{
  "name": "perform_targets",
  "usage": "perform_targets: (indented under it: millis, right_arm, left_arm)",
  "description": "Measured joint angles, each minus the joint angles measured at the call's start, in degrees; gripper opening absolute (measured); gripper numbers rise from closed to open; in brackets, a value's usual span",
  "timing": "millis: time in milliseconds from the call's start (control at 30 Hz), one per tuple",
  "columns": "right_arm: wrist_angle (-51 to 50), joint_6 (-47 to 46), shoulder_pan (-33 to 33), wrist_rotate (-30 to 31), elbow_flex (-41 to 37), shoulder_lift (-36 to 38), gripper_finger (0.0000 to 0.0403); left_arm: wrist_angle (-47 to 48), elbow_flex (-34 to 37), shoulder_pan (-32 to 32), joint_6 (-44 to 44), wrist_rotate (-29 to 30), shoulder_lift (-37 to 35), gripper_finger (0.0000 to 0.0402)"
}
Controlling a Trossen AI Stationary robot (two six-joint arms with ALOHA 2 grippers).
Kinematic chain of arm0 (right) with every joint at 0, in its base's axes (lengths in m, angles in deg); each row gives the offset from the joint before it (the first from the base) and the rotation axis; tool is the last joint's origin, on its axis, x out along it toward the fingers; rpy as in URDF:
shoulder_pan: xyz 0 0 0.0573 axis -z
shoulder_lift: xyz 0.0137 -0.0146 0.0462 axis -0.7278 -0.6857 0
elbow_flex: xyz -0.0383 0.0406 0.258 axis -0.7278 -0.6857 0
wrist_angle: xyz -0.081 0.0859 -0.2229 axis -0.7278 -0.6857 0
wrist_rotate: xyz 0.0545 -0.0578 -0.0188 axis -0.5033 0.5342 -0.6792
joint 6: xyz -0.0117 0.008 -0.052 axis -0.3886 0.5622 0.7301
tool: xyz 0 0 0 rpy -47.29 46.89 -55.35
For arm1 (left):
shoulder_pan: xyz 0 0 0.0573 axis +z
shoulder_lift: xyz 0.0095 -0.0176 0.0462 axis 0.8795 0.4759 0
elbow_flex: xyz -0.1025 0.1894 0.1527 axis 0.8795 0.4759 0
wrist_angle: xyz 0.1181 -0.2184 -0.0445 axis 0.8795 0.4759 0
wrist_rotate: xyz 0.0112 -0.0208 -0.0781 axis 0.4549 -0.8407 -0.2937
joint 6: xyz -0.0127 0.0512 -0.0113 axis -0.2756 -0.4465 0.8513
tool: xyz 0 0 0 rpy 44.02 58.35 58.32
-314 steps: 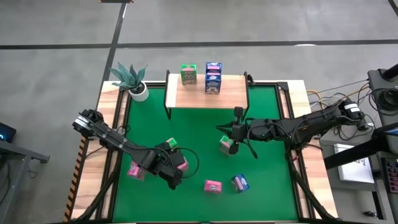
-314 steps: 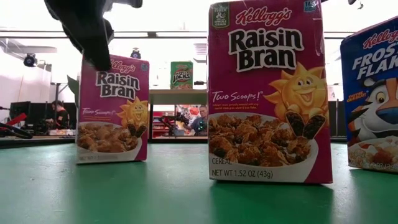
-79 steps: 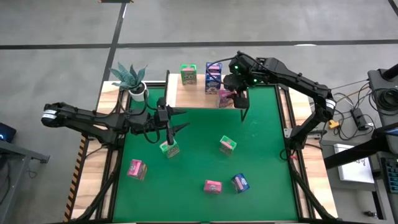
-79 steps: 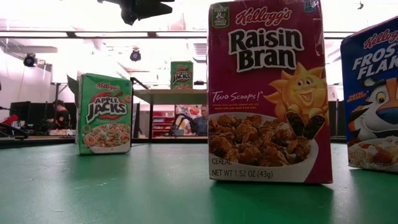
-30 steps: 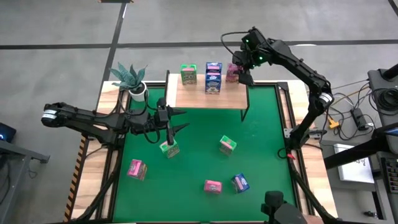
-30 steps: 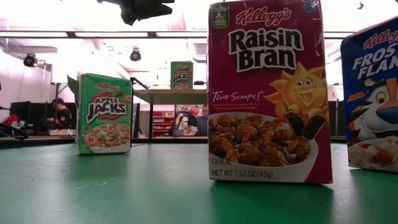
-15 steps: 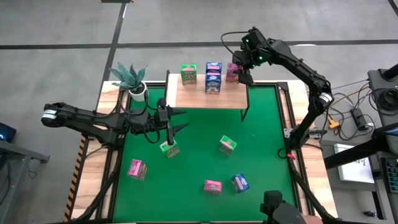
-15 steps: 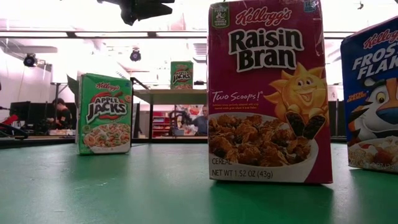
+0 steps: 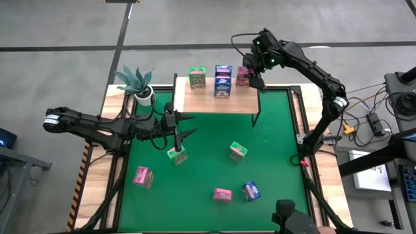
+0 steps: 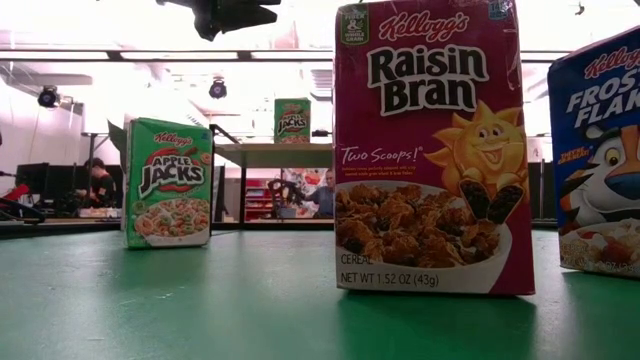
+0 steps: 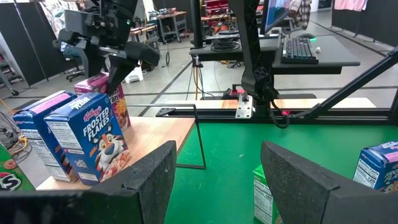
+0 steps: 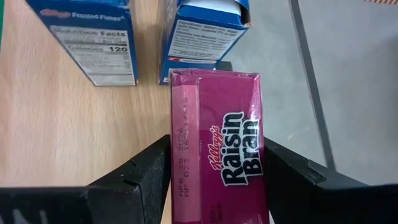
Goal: Stack cereal on shelf
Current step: Put the middle pink cereal box on the shelf
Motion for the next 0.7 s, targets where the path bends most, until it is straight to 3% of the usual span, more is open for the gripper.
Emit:
perform_targets:
  millis: [533,700]
  right_arm:
    - [0.78,-1.58,0.00,-0.04,-0.02,0.00,0.0194]
    - [0.94,-4.09,0.00,-0.04,-0.02,0.00,0.0213]
  left_arm:
    - [-0.02,0.00,0.00,0.02,0.00,0.00,0.0217]
    - [-0.02,0.00,-0.01,0.02,0.01,0.00,0.0217]
